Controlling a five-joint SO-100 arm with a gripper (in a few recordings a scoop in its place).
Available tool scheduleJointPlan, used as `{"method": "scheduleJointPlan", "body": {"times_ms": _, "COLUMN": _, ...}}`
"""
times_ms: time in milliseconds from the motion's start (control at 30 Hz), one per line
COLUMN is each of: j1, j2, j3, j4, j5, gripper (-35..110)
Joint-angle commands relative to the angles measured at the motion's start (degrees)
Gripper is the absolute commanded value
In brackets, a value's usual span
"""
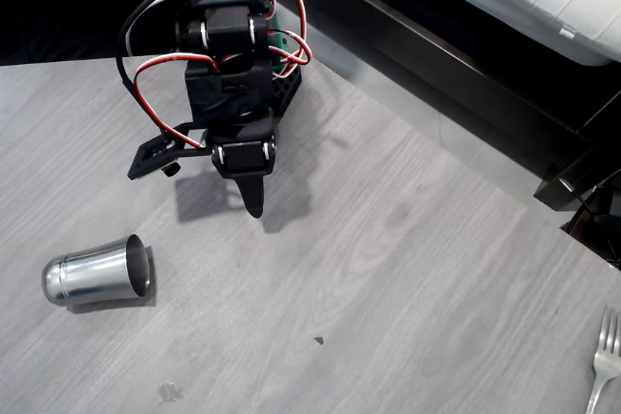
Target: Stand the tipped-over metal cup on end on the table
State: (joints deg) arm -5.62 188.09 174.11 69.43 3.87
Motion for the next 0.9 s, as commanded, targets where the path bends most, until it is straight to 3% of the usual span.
{"method": "scheduleJointPlan", "body": {"times_ms": 0, "j1": -1.32, "j2": 1.58, "j3": -0.09, "j4": 0.18, "j5": -0.09, "gripper": 0}}
{"method": "scheduleJointPlan", "body": {"times_ms": 733, "j1": -1.23, "j2": 1.58, "j3": -0.09, "j4": 0.00, "j5": -0.26, "gripper": 0}}
{"method": "scheduleJointPlan", "body": {"times_ms": 867, "j1": 4.83, "j2": 1.58, "j3": -2.11, "j4": -5.19, "j5": -1.05, "gripper": 0}}
